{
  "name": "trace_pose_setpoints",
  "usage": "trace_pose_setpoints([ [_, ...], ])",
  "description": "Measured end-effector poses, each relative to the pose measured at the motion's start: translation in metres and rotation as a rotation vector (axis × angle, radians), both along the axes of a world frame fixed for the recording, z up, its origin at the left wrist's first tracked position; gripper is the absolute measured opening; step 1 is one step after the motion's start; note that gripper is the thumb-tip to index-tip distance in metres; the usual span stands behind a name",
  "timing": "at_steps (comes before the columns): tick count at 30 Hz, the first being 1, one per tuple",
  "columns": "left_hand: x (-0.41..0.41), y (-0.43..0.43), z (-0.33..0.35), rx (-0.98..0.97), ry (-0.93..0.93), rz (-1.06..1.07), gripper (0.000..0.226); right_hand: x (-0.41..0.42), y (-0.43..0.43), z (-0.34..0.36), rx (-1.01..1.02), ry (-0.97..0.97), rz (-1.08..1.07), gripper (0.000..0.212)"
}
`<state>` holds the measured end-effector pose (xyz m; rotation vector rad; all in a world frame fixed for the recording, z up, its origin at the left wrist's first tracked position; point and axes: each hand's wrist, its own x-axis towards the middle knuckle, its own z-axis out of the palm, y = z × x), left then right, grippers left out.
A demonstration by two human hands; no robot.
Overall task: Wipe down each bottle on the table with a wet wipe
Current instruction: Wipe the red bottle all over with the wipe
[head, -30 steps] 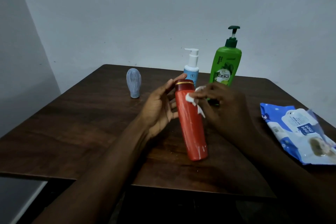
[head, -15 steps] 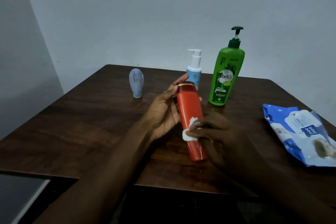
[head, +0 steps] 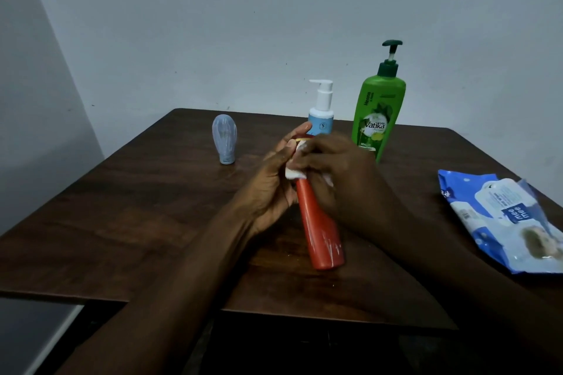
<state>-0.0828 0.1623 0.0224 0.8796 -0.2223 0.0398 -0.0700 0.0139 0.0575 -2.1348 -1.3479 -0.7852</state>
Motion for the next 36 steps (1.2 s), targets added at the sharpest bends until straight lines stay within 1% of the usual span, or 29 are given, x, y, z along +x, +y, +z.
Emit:
trace_pose_setpoints([
  [3,-0.001,0.0,-0.001,0.065,-0.002,0.012,0.042,-0.016,-0.014,-0.01,-0.179,-0.01,0.065,0.035],
  [6,0.0,0.0,-0.002,0.088,0.0,0.033,0.039,-0.03,-0.034,-0.028,-0.267,0.029,0.138,0.033],
  [9,0.003,0.003,-0.005,0.09,0.008,0.022,0.039,-0.035,-0.049,-0.044,-0.221,0.066,0.201,0.025],
  [12,0.005,0.005,-0.008,0.096,0.013,0.028,0.037,-0.032,-0.057,-0.048,-0.095,0.119,0.218,0.022],
  [18,0.005,0.005,-0.007,0.085,-0.006,0.05,0.039,-0.005,-0.04,-0.028,0.109,0.213,0.051,0.023],
  [21,0.007,0.006,-0.009,0.064,-0.004,0.049,0.04,0.014,-0.021,-0.012,0.172,0.16,-0.019,0.024],
  [23,0.008,0.007,-0.009,0.037,-0.001,0.056,0.04,0.015,-0.009,-0.006,0.158,0.127,-0.007,0.023],
  [26,0.005,0.008,-0.008,0.015,0.023,0.051,0.039,0.002,-0.004,-0.011,0.017,0.057,0.038,0.025],
  [29,0.004,0.008,-0.009,0.032,0.033,0.052,0.039,-0.018,-0.02,-0.031,-0.093,0.044,0.12,0.029],
  [31,0.005,0.007,-0.009,0.026,0.037,0.035,0.038,-0.027,-0.034,-0.048,-0.097,0.04,0.187,0.028],
  [33,0.006,0.006,-0.01,0.024,0.039,0.018,0.038,-0.03,-0.045,-0.062,-0.072,0.021,0.231,0.031],
  [36,0.009,0.006,-0.012,-0.009,0.029,0.014,0.038,-0.024,-0.059,-0.073,0.004,0.058,0.246,0.032],
])
